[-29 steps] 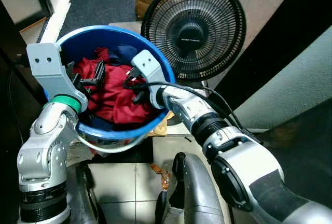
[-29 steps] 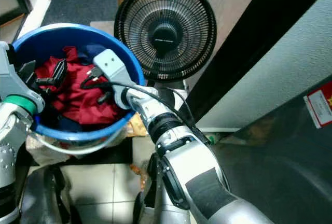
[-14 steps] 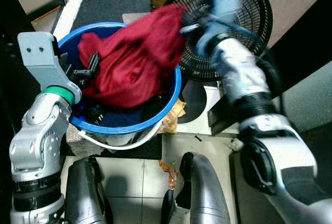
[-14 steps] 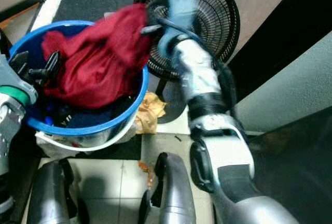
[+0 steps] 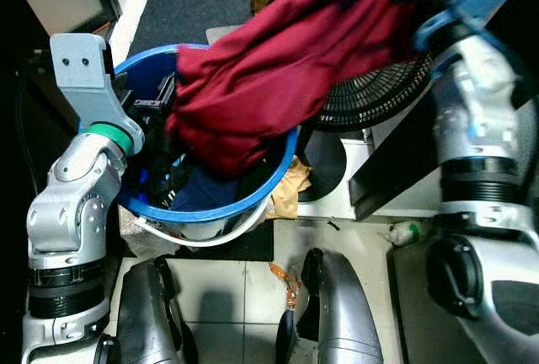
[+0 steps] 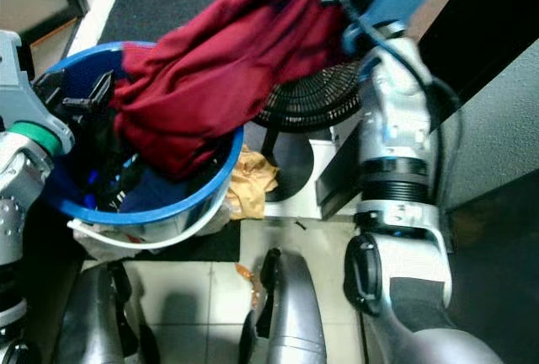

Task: Clothes washing

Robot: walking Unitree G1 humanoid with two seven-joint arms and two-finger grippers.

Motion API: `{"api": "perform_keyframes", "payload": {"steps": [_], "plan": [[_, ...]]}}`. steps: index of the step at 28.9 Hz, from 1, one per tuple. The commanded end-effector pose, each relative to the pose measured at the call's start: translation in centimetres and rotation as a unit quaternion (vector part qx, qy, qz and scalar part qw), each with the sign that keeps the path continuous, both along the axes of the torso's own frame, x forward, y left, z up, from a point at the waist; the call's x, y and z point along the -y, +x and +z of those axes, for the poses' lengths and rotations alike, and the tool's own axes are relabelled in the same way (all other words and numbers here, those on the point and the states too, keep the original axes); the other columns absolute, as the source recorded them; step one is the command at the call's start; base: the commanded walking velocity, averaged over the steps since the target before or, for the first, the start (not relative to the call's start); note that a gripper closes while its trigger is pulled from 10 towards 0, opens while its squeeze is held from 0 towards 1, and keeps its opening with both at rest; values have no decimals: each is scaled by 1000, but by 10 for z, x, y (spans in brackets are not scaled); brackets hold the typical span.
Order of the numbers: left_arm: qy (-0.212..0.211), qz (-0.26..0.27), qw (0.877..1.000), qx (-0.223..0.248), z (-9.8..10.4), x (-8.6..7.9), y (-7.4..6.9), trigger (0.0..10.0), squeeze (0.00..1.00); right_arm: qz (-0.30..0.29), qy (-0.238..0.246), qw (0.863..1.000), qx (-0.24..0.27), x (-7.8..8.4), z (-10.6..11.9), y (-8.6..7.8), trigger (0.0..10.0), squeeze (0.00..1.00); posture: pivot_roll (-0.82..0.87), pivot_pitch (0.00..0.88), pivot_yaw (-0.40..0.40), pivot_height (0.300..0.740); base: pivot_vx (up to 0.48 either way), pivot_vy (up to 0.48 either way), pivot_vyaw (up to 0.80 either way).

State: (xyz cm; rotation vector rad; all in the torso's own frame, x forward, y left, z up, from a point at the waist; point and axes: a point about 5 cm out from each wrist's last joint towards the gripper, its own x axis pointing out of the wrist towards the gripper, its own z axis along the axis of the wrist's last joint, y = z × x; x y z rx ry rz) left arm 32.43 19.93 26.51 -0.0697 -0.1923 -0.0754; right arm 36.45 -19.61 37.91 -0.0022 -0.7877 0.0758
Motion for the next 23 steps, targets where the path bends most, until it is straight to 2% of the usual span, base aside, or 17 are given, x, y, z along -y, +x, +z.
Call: {"api": "perform_keyframes", "payload": {"steps": [1,2,5,7,8,9,10,11,12,14,16,18,19,23], "plan": [[3,-3,1000,-1,-1,-1,0,10000,0,-27,13,998,47,11,16,-12,10000,0,55,147,-4,450,0,0,0],[4,-3,1000,-1,-1,-2,1,10000,0,-49,17,996,68,18,23,-18,10000,0,56,146,-3,450,0,0,0],[6,-4,1000,-2,-1,-1,1,10000,0,-68,20,993,91,24,27,-25,10000,0,56,138,3,450,0,0,0],[7,-9,1000,3,2,-1,1,10000,0,-100,13,986,129,32,28,-45,10000,0,54,125,13,450,0,0,0],[5,-13,1000,7,5,0,0,10000,0,-102,6,986,131,32,24,-52,10000,0,52,123,14,450,0,0,0],[5,-13,1000,7,5,0,0,10000,0,-102,6,986,131,32,24,-52,10000,0,52,123,14,450,0,0,0],[3,-21,1000,16,10,2,-2,10000,0,-101,-7,988,116,28,13,-55,10000,0,46,117,17,450,0,0,0],[2,-30,999,29,16,6,-5,10000,0,-85,-14,993,75,22,-7,-52,10000,0,39,112,17,450,0,0,0],[2,-30,999,29,16,6,-5,10000,0,-85,-14,993,75,22,-7,-52,10000,0,39,112,17,450,0,0,0],[-1,-44,998,49,25,12,-8,10000,0,-50,-15,999,0,11,-43,-45,10000,0,25,106,13,450,0,0,0],[4,-50,997,65,30,17,-10,10000,0,-19,3,998,-63,0,-76,-41,10000,0,18,102,10,450,0,0,0],[4,-50,997,65,30,17,-10,10000,0,-19,3,998,-63,0,-76,-41,10000,0,18,102,10,450,0,0,0],[6,-51,996,70,31,18,-10,10000,0,-6,0,996,-86,-6,-89,-40,10000,0,11,94,5,450,0,0,0],[13,-49,996,79,30,22,-10,10000,0,5,6,995,-97,-8,-99,-39,10000,0,2,65,2,450,0,0,0]]}}
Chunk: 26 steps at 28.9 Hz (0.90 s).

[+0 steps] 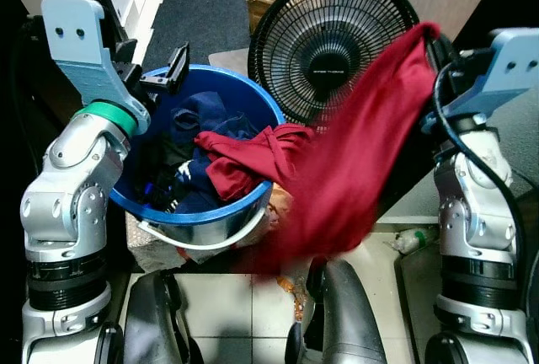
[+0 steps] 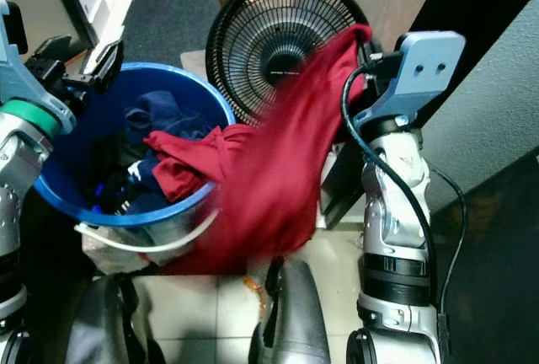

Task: Clothes washing

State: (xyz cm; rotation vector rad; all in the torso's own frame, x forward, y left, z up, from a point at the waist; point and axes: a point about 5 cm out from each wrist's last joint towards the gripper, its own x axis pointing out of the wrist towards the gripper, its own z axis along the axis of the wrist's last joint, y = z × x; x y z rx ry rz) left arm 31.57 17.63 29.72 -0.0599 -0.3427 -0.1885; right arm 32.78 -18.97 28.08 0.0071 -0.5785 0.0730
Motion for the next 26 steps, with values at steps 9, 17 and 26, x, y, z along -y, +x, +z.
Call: {"api": "perform_keyframes", "payload": {"steps": [9,17,26], "plan": [[18,2,1000,21,4,5,-3,10000,0,-8,7,1000,10,-1,3,-3,10000,0,11,40,1,460,0,0,0],[19,0,999,25,6,7,-3,10000,0,-11,12,1000,5,-5,3,-3,10000,0,8,38,1,480,0,0,0],[19,0,999,26,4,8,-1,10000,0,-11,15,1000,6,-5,4,-3,10000,0,2,37,5,500,0,0,0]]}}
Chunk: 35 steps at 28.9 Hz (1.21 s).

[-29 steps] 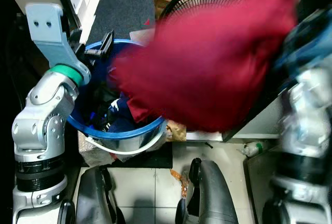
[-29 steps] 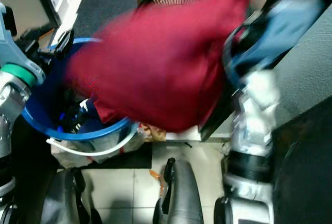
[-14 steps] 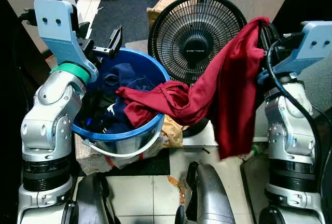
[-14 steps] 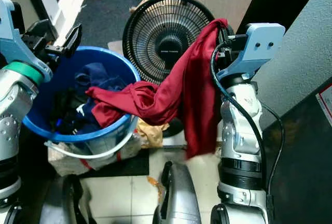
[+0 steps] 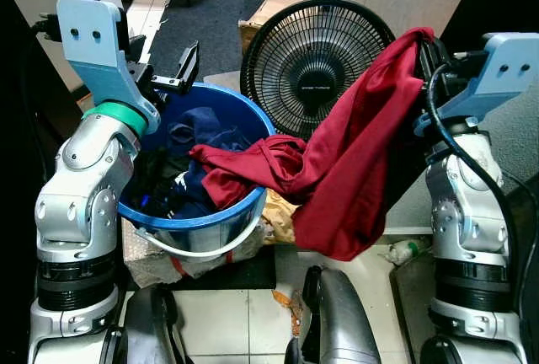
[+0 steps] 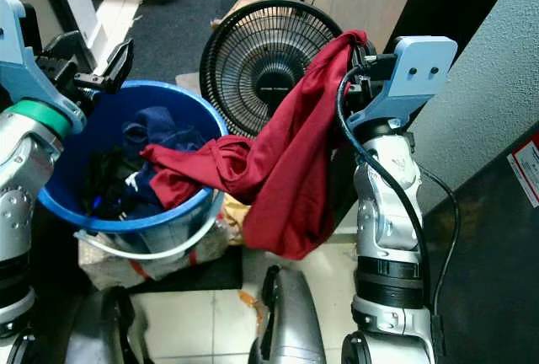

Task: Clothes washing

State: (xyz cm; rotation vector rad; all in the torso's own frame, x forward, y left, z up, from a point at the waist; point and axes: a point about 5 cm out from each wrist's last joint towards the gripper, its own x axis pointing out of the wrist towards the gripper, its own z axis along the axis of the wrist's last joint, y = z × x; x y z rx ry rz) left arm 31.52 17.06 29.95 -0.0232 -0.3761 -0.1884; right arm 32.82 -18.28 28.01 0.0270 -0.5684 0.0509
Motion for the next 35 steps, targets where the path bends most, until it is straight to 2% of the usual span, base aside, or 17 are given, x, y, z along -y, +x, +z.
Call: {"api": "perform_keyframes", "payload": {"steps": [1,20,35], "plan": [[3,-3,1000,8,2,2,0,10000,0,-4,3,1000,11,2,4,-3,10000,0,3,38,5,505,0,0,0],[3,-2,1000,7,2,3,1,10000,0,-6,6,1000,5,1,2,-3,10000,0,4,41,6,550,0,0,0],[3,-1,1000,8,2,2,1,10000,0,-5,6,1000,2,1,1,-2,10000,0,6,43,6,610,0,0,0]]}}
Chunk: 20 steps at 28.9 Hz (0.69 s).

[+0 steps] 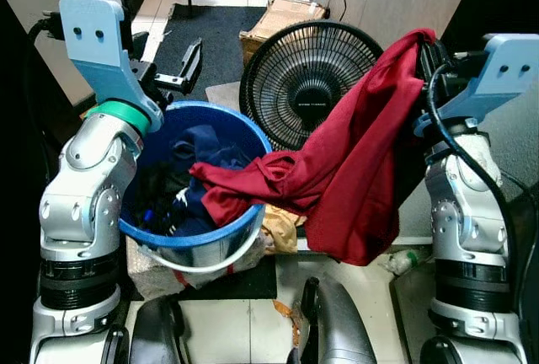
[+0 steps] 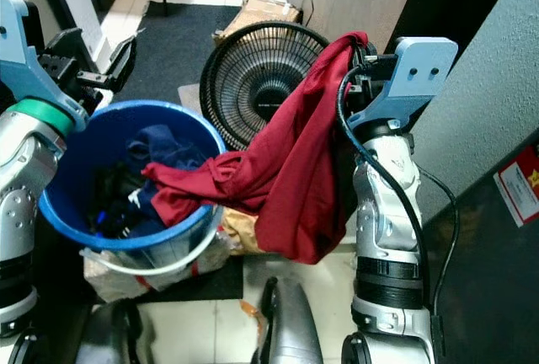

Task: Clothes washing

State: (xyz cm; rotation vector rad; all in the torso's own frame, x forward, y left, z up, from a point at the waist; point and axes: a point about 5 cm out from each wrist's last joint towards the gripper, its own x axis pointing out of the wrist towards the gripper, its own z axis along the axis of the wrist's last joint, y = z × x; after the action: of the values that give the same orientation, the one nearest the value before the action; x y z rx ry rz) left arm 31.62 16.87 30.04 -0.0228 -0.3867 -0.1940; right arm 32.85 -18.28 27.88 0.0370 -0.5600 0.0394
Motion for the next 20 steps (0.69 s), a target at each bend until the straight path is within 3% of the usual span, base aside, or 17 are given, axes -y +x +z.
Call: {"api": "perform_keyframes", "payload": {"steps": [1,20], "plan": [[3,1,1000,2,1,0,0,10000,0,0,0,1000,6,0,2,-2,10000,0,6,43,6,620,0,0,0],[3,0,1000,2,0,0,0,10000,0,1,0,1000,5,-1,1,-3,10000,0,6,46,7,675,0,0,0]]}}
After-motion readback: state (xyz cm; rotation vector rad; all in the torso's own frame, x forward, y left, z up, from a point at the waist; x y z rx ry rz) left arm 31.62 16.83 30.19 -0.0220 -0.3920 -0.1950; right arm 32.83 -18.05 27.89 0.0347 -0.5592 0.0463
